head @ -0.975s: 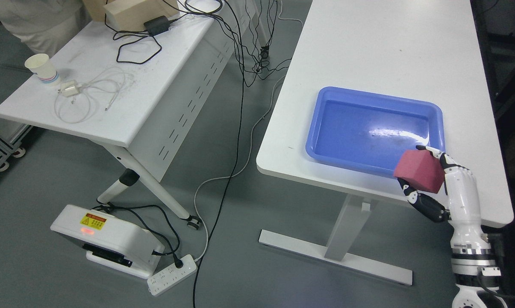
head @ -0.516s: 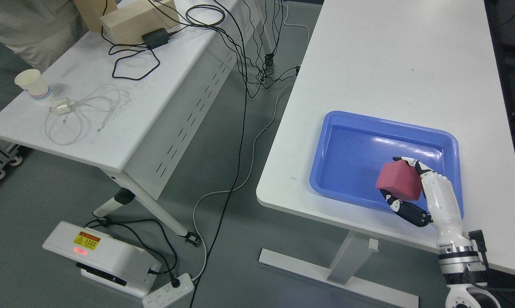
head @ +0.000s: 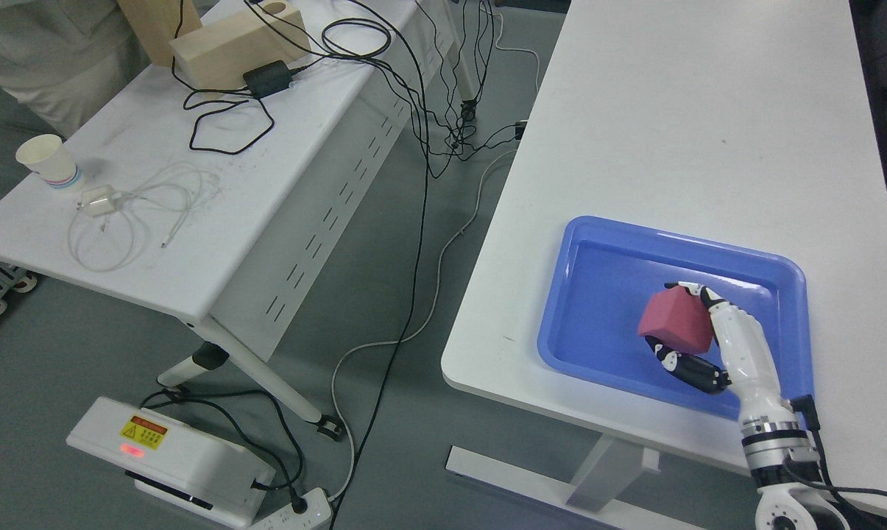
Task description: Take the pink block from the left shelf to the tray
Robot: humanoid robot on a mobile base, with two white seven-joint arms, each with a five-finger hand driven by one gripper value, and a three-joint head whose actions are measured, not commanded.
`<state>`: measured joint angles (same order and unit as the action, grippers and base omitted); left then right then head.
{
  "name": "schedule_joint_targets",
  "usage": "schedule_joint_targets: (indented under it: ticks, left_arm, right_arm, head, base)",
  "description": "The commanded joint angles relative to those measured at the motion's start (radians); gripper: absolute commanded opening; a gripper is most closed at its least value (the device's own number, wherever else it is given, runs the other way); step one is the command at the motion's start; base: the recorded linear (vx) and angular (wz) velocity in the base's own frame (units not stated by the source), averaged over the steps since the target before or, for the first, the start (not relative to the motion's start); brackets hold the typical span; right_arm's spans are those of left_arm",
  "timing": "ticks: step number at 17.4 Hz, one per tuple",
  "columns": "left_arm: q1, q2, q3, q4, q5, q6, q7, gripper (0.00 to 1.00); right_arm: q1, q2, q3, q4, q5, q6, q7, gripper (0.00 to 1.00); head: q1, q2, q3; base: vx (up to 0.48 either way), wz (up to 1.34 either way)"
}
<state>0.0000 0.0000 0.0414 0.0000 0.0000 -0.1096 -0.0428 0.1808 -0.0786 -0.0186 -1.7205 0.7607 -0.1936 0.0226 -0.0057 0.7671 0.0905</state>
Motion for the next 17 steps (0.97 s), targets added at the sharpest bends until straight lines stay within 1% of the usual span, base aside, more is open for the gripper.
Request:
schedule_joint_targets:
  ticks: [1, 3, 5, 6, 7, 9, 10, 12, 13, 16, 17]
  left_arm:
    - [-0.021, 0.017, 0.0, -0.017, -0.002, 0.001, 0.0, 1.0]
    - [-0.021, 0.017, 0.0, -0.017, -0.002, 0.001, 0.0, 1.0]
    - [-0.021, 0.017, 0.0, -0.017, -0.002, 0.001, 0.0, 1.0]
    - [-0.021, 0.017, 0.0, -0.017, -0.002, 0.001, 0.0, 1.0]
    - [-0.021, 0.017, 0.0, -0.017, -0.002, 0.001, 0.0, 1.0]
    - [-0.021, 0.017, 0.0, -0.017, -0.002, 0.001, 0.0, 1.0]
    - [-0.021, 0.017, 0.0, -0.017, -0.002, 0.001, 0.0, 1.0]
    - [-0.021, 0.017, 0.0, -0.017, -0.002, 0.001, 0.0, 1.0]
    - [-0.021, 0.017, 0.0, -0.017, -0.002, 0.001, 0.0, 1.0]
    - [-0.021, 0.017, 0.0, -0.017, -0.002, 0.001, 0.0, 1.0]
    - [-0.021, 0.017, 0.0, -0.017, -0.002, 0.001, 0.0, 1.0]
  right_arm:
    - [0.002, 0.014, -0.009, 0.002, -0.039, 0.04, 0.007, 0.67]
    - [0.005, 0.014, -0.017, 0.002, -0.095, 0.069, 0.005, 0.77]
    - [0.008, 0.014, -0.026, 0.001, -0.142, 0.083, 0.005, 0.81]
    - [0.008, 0.017, -0.04, 0.001, -0.2, 0.082, 0.003, 0.85]
    - [0.008, 0.02, -0.053, 0.001, -0.295, 0.083, 0.003, 0.89]
    - [0.0, 0.017, -0.072, 0.001, -0.442, 0.082, 0.01, 0.93]
    - [-0.001, 0.013, -0.078, 0.001, -0.448, 0.08, 0.011, 0.98]
    - [-0.001, 0.011, -0.087, 0.001, -0.458, 0.079, 0.01, 1.0]
    - [-0.001, 0.019, -0.115, 0.001, -0.481, 0.079, 0.008, 1.0]
    - [-0.001, 0.022, -0.133, 0.001, -0.645, 0.082, 0.008, 1.0]
    - [-0.001, 0.026, -0.145, 0.001, -0.67, 0.085, 0.008, 1.0]
  head:
    - [0.0, 0.0, 0.0]
    - [0.0, 0.0, 0.0]
    - [0.0, 0.0, 0.0]
    - [0.0, 0.0, 0.0]
    - [0.0, 0.0, 0.0]
    - [0.0, 0.0, 0.0]
    - [0.0, 0.0, 0.0]
    - [0.0, 0.0, 0.0]
    - [0.0, 0.0, 0.0]
    - [0.0, 0.0, 0.0]
    - [0.0, 0.0, 0.0]
  base:
    - [0.025, 0.0]
    - [0.013, 0.0]
    - [0.0, 0.0]
    - [0.0, 0.0]
    - [0.0, 0.0]
    - [0.0, 0.0]
    - [0.0, 0.0]
    - [0.0, 0.0]
    - [0.0, 0.0]
    - [0.0, 0.0]
    - [0.0, 0.0]
